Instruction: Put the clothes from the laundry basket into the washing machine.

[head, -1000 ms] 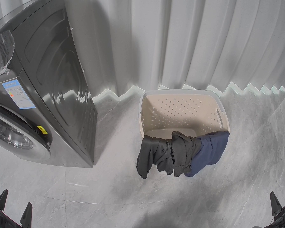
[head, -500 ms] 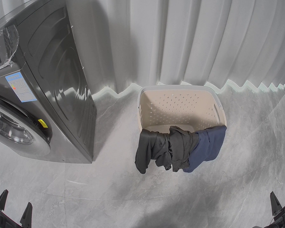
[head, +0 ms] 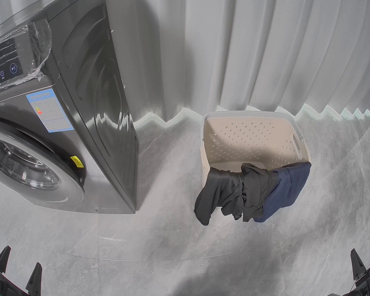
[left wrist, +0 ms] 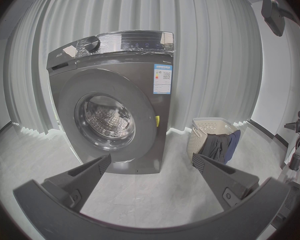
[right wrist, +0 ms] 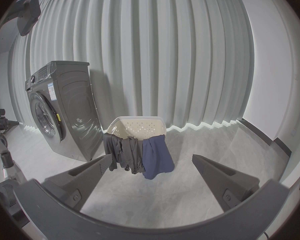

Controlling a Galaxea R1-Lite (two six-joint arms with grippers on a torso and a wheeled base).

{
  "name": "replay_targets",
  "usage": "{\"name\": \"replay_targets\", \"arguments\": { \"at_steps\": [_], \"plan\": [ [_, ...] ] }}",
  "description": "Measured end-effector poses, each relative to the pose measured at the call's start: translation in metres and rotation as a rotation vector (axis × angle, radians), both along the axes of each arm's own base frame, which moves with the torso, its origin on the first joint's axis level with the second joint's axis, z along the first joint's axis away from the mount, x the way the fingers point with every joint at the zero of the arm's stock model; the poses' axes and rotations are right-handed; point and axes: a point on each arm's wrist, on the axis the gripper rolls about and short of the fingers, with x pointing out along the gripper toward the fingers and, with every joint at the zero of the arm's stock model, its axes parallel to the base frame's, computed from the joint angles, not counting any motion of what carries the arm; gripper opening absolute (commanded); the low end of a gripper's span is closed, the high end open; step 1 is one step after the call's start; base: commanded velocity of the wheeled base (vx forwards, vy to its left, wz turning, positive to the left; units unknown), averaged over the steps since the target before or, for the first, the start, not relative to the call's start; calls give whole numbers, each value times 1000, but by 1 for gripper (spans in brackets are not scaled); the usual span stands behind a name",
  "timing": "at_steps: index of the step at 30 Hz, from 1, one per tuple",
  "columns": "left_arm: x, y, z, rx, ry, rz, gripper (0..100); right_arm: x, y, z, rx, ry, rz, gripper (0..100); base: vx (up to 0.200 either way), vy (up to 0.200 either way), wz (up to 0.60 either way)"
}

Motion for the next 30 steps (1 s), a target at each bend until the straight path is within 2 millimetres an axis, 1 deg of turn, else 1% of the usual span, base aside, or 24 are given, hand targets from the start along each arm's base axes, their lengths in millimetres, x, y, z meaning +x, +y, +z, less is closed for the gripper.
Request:
{"name": "replay_targets", "arguments": {
  "at_steps": [30],
  "plan": [
    [0,0,0,0,1,0,100,0,0,0,0,0,0,100,0,200,0]
  ]
}}
